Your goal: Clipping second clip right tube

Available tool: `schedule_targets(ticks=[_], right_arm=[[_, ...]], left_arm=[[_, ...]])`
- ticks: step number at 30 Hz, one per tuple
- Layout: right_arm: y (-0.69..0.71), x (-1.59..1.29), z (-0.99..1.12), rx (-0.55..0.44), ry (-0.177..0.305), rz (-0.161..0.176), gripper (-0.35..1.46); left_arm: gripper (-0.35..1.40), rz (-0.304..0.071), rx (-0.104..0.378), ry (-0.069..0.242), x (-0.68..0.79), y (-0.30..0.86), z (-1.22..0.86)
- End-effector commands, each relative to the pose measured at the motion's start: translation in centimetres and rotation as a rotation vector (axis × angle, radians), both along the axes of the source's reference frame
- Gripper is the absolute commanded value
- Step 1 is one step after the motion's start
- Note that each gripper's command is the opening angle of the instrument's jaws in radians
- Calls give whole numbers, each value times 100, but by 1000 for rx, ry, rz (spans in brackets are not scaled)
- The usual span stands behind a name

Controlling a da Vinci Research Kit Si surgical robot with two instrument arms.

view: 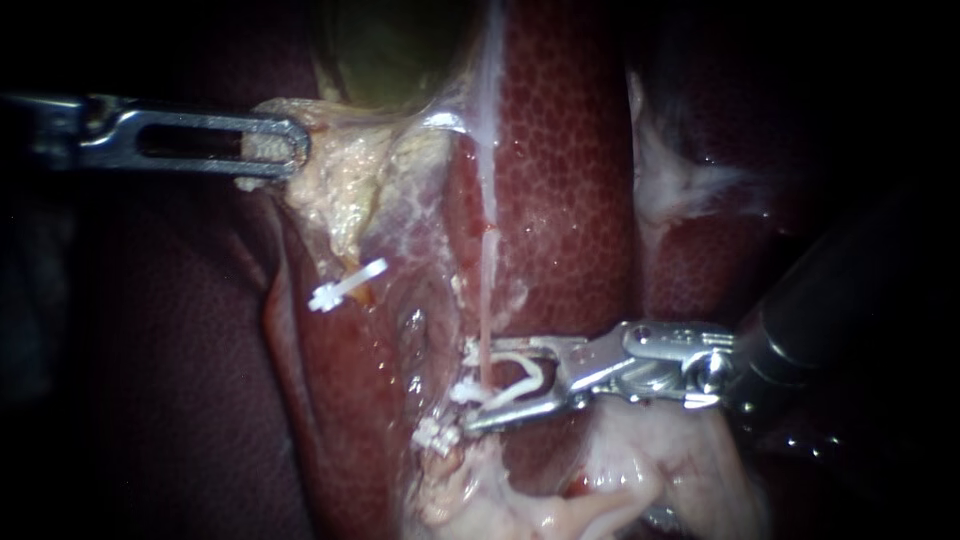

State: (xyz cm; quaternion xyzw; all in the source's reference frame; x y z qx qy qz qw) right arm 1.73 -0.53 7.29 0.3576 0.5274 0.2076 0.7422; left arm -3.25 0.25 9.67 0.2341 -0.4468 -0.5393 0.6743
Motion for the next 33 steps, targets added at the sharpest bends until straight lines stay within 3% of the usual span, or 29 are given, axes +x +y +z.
schedule_targets(ticks=[1,8,13,19,33], right_arm=[[-1,2,0,11,9,2,52],[-3,8,1,21,35,-19,37],[-2,6,2,37,35,-24,-2],[1,-1,7,76,24,-20,-35],[4,-6,7,103,12,-31,-35]], left_arm=[[-35,0,-1,0,0,0,0],[-35,1,0,-1,-1,-1,1],[-35,1,0,-1,-1,-1,1],[-35,1,0,-1,-1,-1,1],[-35,1,-1,-1,-1,-2,0]])
